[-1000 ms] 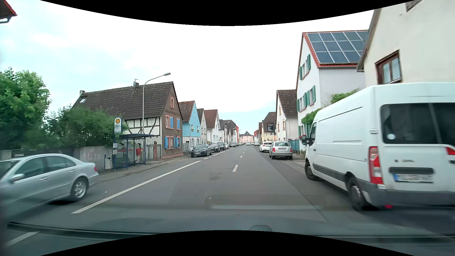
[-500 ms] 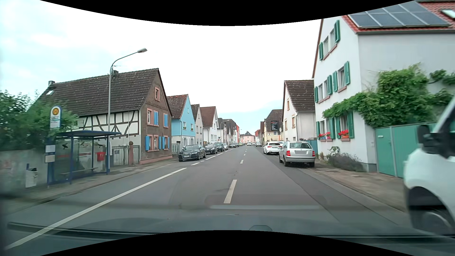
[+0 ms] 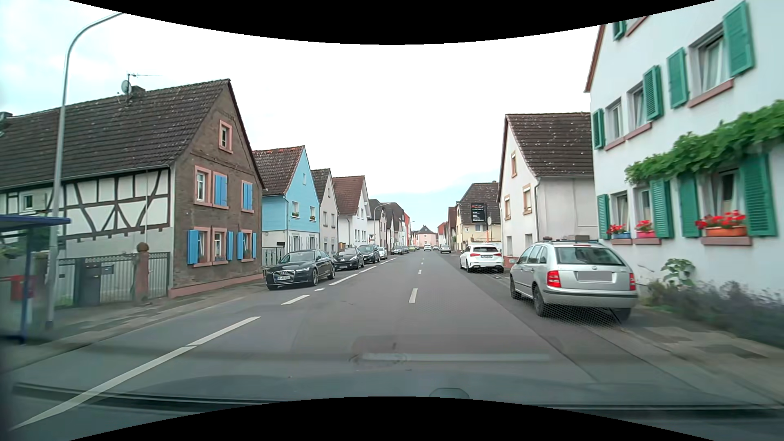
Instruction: Follow the waypoints while adhering to traffic rules and regulations
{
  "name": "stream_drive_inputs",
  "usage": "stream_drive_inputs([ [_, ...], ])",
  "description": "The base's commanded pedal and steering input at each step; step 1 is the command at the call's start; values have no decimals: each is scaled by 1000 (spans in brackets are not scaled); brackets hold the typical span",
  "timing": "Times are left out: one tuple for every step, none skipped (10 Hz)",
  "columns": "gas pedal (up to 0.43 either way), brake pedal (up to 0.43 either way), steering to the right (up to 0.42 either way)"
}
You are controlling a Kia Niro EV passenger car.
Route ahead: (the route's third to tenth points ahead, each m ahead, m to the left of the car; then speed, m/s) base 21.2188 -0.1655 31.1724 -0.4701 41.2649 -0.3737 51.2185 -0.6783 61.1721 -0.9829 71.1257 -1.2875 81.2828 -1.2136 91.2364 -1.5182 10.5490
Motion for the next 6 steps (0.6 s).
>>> stream_drive_inputs([
  [87,0,4],
  [87,0,4],
  [87,0,4],
  [87,0,4],
  [87,0,3],
  [87,0,3],
])
